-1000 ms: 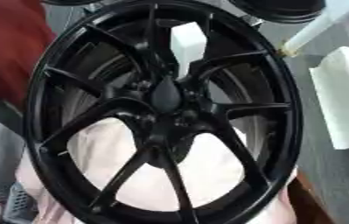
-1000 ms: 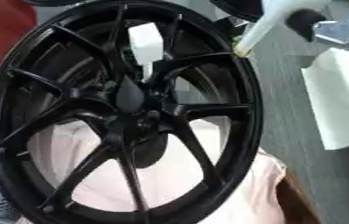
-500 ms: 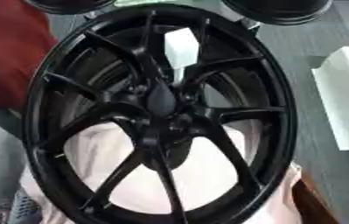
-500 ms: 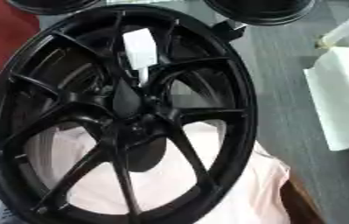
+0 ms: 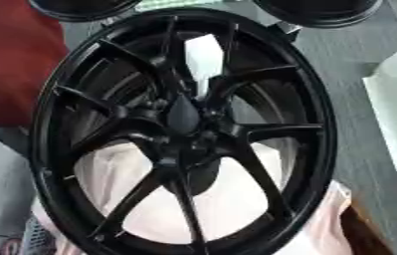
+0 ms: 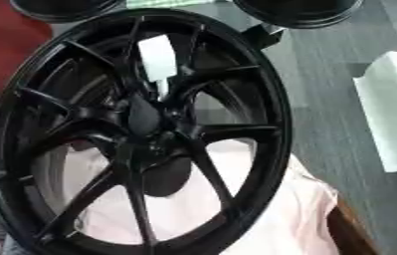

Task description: Pull the pin out of the wheel hub.

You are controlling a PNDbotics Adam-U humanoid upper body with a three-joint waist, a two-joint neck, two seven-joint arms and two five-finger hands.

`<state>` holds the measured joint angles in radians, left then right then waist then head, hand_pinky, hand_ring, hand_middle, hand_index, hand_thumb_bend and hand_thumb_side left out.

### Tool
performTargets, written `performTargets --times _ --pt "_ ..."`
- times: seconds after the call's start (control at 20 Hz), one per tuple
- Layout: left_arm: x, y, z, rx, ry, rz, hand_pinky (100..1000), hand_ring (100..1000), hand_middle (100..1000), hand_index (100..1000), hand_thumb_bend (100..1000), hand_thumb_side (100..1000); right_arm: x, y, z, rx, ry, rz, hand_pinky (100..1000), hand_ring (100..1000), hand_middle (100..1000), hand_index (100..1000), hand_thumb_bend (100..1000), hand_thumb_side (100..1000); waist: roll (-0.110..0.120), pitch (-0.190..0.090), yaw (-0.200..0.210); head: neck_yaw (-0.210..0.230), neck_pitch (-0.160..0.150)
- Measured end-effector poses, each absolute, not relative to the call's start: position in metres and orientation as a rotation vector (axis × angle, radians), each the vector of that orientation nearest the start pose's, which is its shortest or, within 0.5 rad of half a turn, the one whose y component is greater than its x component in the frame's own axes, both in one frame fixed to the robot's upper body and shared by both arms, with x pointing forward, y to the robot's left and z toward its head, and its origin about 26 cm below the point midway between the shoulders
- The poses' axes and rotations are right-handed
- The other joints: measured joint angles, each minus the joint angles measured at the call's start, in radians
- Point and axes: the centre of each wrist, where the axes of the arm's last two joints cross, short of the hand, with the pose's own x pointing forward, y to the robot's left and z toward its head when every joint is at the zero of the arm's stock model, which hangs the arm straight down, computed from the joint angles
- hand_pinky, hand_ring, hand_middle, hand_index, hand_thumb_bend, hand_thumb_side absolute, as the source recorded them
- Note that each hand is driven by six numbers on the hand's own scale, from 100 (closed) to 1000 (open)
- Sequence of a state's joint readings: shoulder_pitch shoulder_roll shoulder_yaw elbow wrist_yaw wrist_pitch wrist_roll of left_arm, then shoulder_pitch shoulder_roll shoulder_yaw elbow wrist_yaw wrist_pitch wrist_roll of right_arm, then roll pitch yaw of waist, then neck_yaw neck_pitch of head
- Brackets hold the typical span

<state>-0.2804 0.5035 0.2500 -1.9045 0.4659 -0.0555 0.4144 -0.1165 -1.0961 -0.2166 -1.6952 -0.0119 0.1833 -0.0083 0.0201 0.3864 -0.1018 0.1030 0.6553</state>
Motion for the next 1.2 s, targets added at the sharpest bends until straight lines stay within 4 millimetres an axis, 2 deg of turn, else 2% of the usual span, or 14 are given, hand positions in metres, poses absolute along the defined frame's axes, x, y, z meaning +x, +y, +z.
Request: performTargets --times 0.05,0.2,0.3,0.35,0.45,0.5,0.75,0.9,1.05,1.2 --pt "0.299 0.357 0.223 0.237 -2.276 0.415 707 693 633 734 181 682 0.281 -0.464 0.265 -1.059 -1.561 0.627 781 733 566 688 100 100 0.002 0.0 0.0 0.0 -0.001" --pt "0.299 0.357 0.223 0.238 -2.276 0.417 707 693 633 734 181 683 0.28 -0.478 0.251 -1.078 -1.496 0.608 823 821 712 799 198 100 0.003 0.0 -0.001 0.001 -0.003" --pt "0.299 0.357 0.223 0.238 -2.276 0.417 707 694 633 734 181 682 0.278 -0.485 0.244 -1.084 -1.452 0.615 846 871 787 840 250 115 0.003 0.0 -0.001 0.001 -0.004" --pt "0.299 0.357 0.223 0.238 -2.276 0.417 706 694 633 734 182 682 0.277 -0.488 0.241 -1.085 -1.434 0.617 862 905 833 860 281 225 0.003 0.0 -0.001 0.001 -0.004" --pt "0.299 0.357 0.223 0.239 -2.276 0.417 706 694 633 734 182 681 0.276 -0.493 0.237 -1.09 -1.41 0.614 876 936 886 882 302 335 0.003 0.0 -0.002 0.001 -0.006" --pt "0.299 0.357 0.223 0.239 -2.276 0.417 707 694 633 734 182 681 0.275 -0.496 0.236 -1.095 -1.4 0.609 877 938 893 887 300 358 0.003 0.0 -0.002 0.001 -0.006" --pt "0.299 0.357 0.223 0.239 -2.276 0.417 706 694 633 734 183 682 0.273 -0.504 0.235 -1.132 -1.397 0.578 865 909 864 867 255 367 0.002 0.0 -0.001 0.001 -0.007" --pt "0.299 0.357 0.223 0.239 -2.276 0.417 707 695 633 734 184 681 0.274 -0.503 0.239 -1.149 -1.443 0.544 845 839 779 829 105 356 0.0 0.0 0.0 0.001 -0.007" --pt "0.299 0.357 0.223 0.238 -2.276 0.417 706 695 633 733 184 682 0.277 -0.493 0.25 -1.152 -1.558 0.487 839 789 720 803 100 452 -0.002 0.0 0.005 0.001 -0.008" --pt "0.299 0.357 0.223 0.238 -2.275 0.415 706 695 633 733 183 682 0.281 -0.474 0.267 -1.116 -1.739 0.425 844 777 704 791 100 523 -0.004 0.0 0.011 0.0 -0.008"
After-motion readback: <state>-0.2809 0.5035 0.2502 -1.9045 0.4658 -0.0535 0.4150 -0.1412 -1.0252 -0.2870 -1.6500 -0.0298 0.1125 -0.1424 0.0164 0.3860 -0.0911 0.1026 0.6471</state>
